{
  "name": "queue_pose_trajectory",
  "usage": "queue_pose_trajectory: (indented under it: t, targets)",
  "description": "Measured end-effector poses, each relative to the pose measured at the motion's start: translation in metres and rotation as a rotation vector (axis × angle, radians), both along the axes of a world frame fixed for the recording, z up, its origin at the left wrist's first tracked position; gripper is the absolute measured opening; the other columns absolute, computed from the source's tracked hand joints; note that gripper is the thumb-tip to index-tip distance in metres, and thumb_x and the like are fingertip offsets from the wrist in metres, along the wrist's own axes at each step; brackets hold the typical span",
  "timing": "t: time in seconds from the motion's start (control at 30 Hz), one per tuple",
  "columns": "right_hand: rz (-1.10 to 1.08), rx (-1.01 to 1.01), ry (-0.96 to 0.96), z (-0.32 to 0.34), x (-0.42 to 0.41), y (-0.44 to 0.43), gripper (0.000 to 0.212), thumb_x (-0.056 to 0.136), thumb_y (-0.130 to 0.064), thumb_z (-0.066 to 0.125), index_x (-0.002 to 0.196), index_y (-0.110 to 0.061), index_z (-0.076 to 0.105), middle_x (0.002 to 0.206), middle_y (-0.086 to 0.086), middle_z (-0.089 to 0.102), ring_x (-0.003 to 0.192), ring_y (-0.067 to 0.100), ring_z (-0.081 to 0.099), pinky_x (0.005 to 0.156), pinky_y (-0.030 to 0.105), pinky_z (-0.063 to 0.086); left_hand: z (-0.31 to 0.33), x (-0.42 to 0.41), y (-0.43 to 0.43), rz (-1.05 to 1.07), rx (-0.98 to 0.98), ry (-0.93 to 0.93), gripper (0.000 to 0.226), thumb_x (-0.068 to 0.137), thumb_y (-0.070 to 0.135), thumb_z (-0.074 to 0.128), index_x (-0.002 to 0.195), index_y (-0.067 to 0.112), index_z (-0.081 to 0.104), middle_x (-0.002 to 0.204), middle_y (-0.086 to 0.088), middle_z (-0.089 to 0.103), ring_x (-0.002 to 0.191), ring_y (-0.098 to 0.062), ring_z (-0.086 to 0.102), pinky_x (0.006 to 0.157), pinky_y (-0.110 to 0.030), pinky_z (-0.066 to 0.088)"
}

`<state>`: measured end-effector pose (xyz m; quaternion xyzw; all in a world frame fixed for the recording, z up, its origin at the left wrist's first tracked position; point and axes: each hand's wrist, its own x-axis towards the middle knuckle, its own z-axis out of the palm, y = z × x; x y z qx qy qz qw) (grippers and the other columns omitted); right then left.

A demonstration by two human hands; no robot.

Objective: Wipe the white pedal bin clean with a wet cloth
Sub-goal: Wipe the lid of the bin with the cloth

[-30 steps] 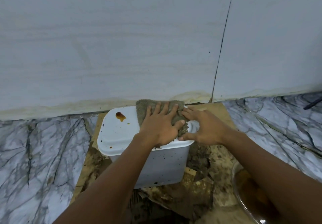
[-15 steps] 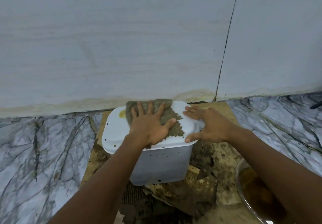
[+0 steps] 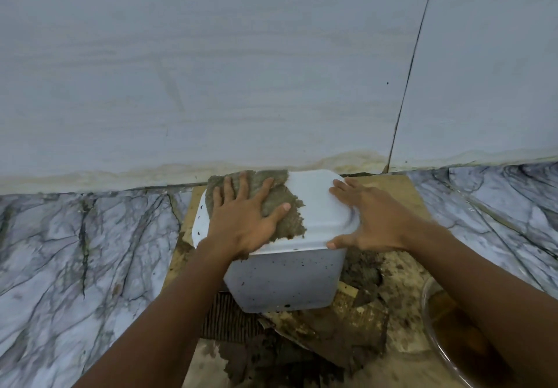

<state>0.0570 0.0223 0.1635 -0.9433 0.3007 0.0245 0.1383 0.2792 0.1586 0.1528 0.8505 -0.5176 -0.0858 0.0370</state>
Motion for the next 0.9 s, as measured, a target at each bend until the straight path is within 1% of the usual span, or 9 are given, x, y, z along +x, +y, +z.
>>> queue_pose_trajectory:
  t: [0.1,0.17,0.33,0.43,0.57,0.67,0.77,0.83,0.9]
  targets:
    - [-0.021,-0.025,0.022,-0.008,0.007,0.008,0.111,0.071,-0.085,0.055,0.157,-0.042,0.001,0.167,-0.006,-0.01,0.154,0.018,-0.011,0.122,0.048,0.006,0.003,-0.009,-0.031,-0.003,0.043,0.007,0.078,0.093,0.08,0.012,0.159,0.045,-0.007,0.17,-0.004,-0.014,0.153,-0.042,-0.018,0.123,-0.059,-0.013]
    - [-0.023,-0.055,0.041,-0.011,0.009,0.01,0.109,0.071,-0.086,0.05,0.157,-0.042,-0.001,0.166,-0.006,-0.012,0.153,0.021,-0.014,0.122,0.051,0.006,0.002,-0.017,-0.04,-0.051,0.044,0.002,0.076,0.095,0.077,0.012,0.16,0.043,-0.007,0.17,-0.003,-0.013,0.153,-0.042,-0.018,0.123,-0.059,-0.012]
    - [0.004,-0.066,0.07,-0.01,0.01,0.011,0.11,0.069,-0.088,0.046,0.156,-0.042,-0.003,0.166,-0.006,-0.013,0.153,0.022,-0.014,0.123,0.051,0.009,-0.009,-0.02,-0.01,-0.185,-0.048,-0.013,0.067,0.099,0.071,0.012,0.159,0.046,-0.005,0.17,0.006,-0.013,0.155,-0.027,-0.021,0.126,-0.048,-0.011]
    - [0.003,-0.075,0.072,-0.01,0.01,0.013,0.11,0.068,-0.089,0.044,0.156,-0.043,-0.004,0.166,-0.007,-0.013,0.153,0.022,-0.013,0.122,0.049,0.007,-0.014,0.0,0.02,-0.174,-0.096,-0.009,0.068,0.096,0.075,0.012,0.158,0.05,-0.003,0.17,0.009,-0.013,0.156,-0.019,-0.019,0.127,-0.045,-0.009]
    - [-0.005,-0.091,0.061,-0.014,0.009,0.012,0.109,0.067,-0.09,0.042,0.155,-0.044,-0.004,0.166,-0.009,-0.013,0.153,0.02,-0.014,0.123,0.047,0.006,-0.009,0.03,0.029,0.01,-0.077,0.0,0.077,0.088,0.086,0.014,0.157,0.054,0.003,0.17,-0.003,-0.014,0.157,-0.03,-0.013,0.127,-0.05,-0.006]
    - [-0.013,-0.078,0.041,-0.016,0.01,0.008,0.11,0.067,-0.09,0.044,0.156,-0.044,-0.002,0.166,-0.008,-0.011,0.153,0.02,-0.013,0.123,0.046,0.005,-0.001,0.033,0.004,0.091,-0.005,-0.01,0.081,0.088,0.087,0.014,0.158,0.049,0.001,0.171,-0.01,-0.009,0.155,-0.041,-0.008,0.125,-0.058,-0.003]
    - [-0.018,-0.061,0.035,-0.014,0.012,0.002,0.112,0.065,-0.089,0.048,0.156,-0.044,0.001,0.167,-0.008,-0.008,0.154,0.019,-0.011,0.123,0.045,0.006,0.004,0.012,-0.023,0.042,0.048,-0.027,0.081,0.091,0.083,0.013,0.16,0.043,-0.003,0.17,-0.013,-0.009,0.154,-0.046,-0.009,0.123,-0.062,-0.006]
    - [-0.018,-0.053,0.032,-0.013,0.013,-0.001,0.115,0.061,-0.091,0.047,0.156,-0.044,0.003,0.167,-0.009,-0.007,0.154,0.018,-0.01,0.123,0.044,0.008,0.004,-0.008,-0.029,-0.042,0.042,-0.021,0.078,0.094,0.079,0.012,0.16,0.041,-0.004,0.17,-0.011,-0.01,0.154,-0.043,-0.013,0.123,-0.06,-0.009]
    - [-0.009,-0.045,0.022,-0.014,0.013,-0.004,0.116,0.059,-0.095,0.044,0.156,-0.045,0.003,0.166,-0.009,-0.007,0.154,0.018,-0.01,0.123,0.044,0.009,0.0,-0.021,-0.021,-0.134,0.007,-0.027,0.073,0.097,0.074,0.011,0.161,0.041,-0.004,0.17,-0.005,-0.011,0.155,-0.036,-0.016,0.125,-0.054,-0.011]
